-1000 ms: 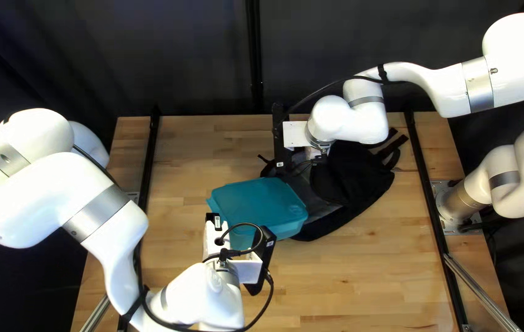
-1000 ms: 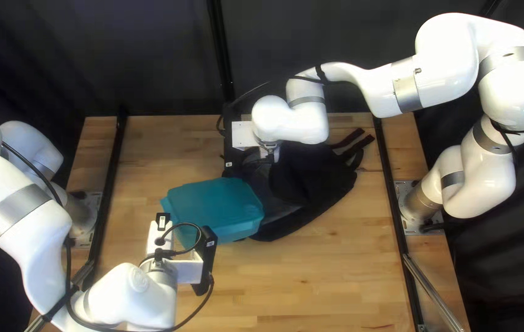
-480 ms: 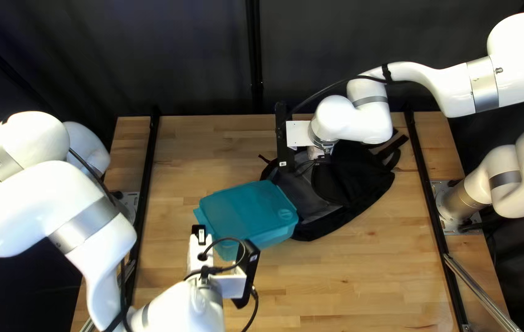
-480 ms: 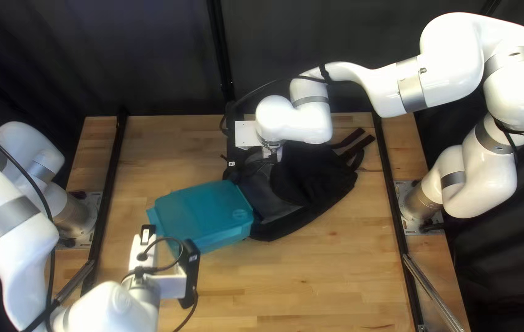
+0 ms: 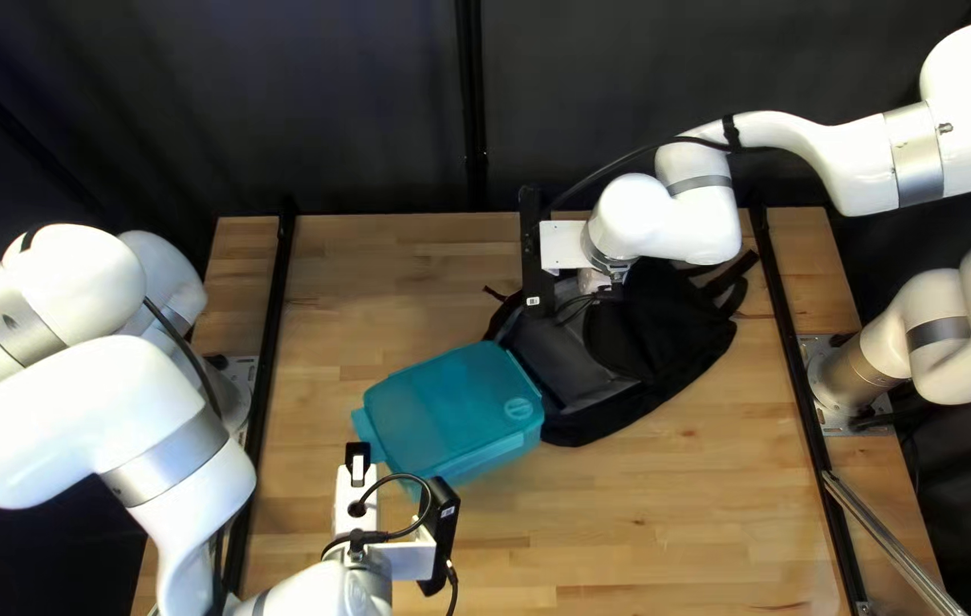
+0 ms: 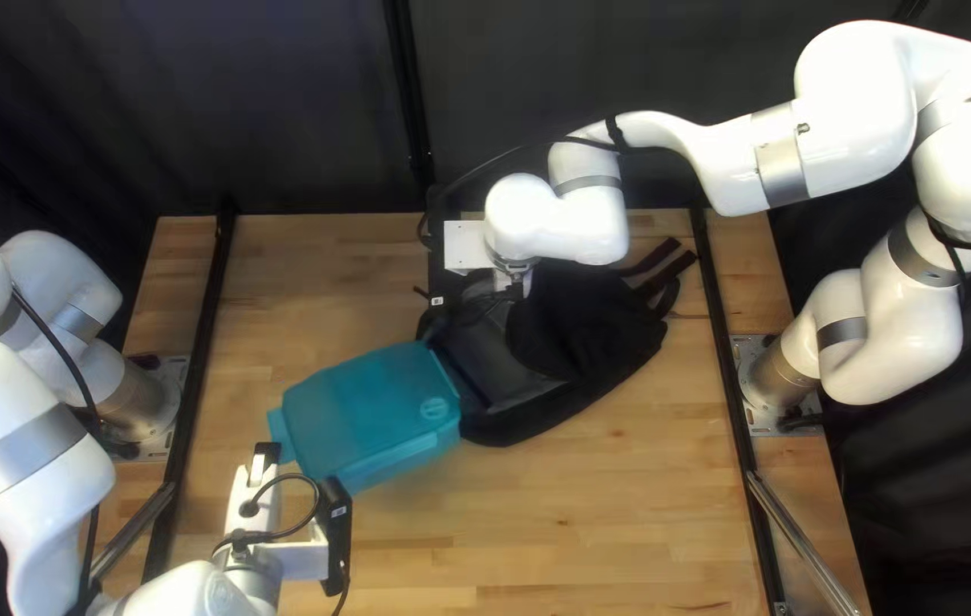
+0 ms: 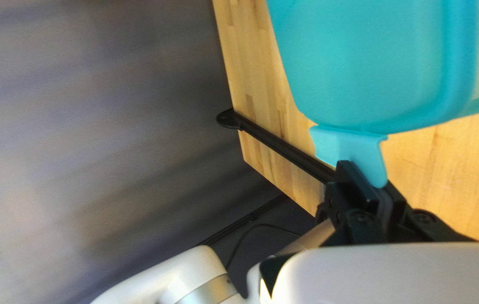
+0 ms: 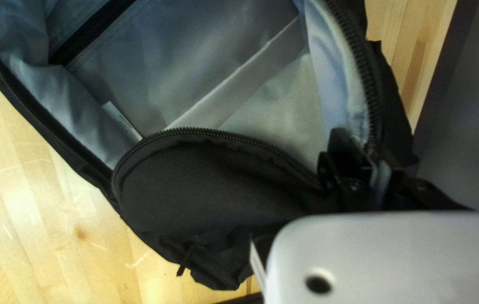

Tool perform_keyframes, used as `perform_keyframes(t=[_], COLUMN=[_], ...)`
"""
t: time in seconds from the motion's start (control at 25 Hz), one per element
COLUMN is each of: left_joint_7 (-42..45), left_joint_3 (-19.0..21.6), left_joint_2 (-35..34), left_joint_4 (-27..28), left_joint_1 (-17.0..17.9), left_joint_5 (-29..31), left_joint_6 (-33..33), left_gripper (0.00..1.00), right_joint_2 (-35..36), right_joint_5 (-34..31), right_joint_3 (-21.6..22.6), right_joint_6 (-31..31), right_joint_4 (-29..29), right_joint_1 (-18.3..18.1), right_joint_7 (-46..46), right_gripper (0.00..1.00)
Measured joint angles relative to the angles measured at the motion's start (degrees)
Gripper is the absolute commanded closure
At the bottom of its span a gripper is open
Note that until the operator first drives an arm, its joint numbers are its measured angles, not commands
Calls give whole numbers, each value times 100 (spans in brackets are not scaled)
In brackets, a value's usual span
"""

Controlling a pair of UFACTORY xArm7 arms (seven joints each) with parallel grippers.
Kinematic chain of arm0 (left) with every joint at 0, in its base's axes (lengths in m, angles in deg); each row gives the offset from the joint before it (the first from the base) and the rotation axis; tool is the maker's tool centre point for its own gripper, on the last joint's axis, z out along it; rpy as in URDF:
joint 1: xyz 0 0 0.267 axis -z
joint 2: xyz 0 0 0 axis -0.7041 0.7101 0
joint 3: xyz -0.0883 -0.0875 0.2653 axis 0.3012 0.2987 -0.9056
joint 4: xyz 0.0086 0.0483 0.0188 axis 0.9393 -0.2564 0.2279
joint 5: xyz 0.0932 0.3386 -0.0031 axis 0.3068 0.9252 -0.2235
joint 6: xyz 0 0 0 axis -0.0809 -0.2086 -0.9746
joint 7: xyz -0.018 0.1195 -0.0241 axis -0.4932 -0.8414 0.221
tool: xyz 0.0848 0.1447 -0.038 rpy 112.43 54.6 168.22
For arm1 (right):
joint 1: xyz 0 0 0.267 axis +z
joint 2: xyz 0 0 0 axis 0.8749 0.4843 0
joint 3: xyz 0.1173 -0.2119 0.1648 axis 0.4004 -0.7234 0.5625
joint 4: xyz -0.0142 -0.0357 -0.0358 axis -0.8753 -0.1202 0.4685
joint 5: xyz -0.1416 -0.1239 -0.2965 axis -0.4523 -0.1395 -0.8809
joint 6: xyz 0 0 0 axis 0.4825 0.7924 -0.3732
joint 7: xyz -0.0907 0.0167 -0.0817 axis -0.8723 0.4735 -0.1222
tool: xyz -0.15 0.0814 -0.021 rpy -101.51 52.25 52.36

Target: Remove a lunch box from a kids backpack

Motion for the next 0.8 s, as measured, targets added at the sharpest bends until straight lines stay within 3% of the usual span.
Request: perform_keyframes(t=[0.72,0.76,0.8], left_joint_7=[267,276,274], left_joint_3=[20,21,26], left_joint_2=[366,400,428], left_joint_4=[11,51,108], left_joint_1=[69,79,92], left_joint_5=[-7,-3,1], left_joint_6=[-428,-440,-424], left_gripper=[100,85,62], right_joint_2=[-275,-291,-300], right_joint_5=[-107,-111,-115], right_joint_3=[-20,-17,-15], right_joint_6=[221,235,243], right_joint_4=[-175,-179,-182], right_joint_1=[-34,-32,-31], right_joint_7=[13,17,21], right_gripper=[100,100,100])
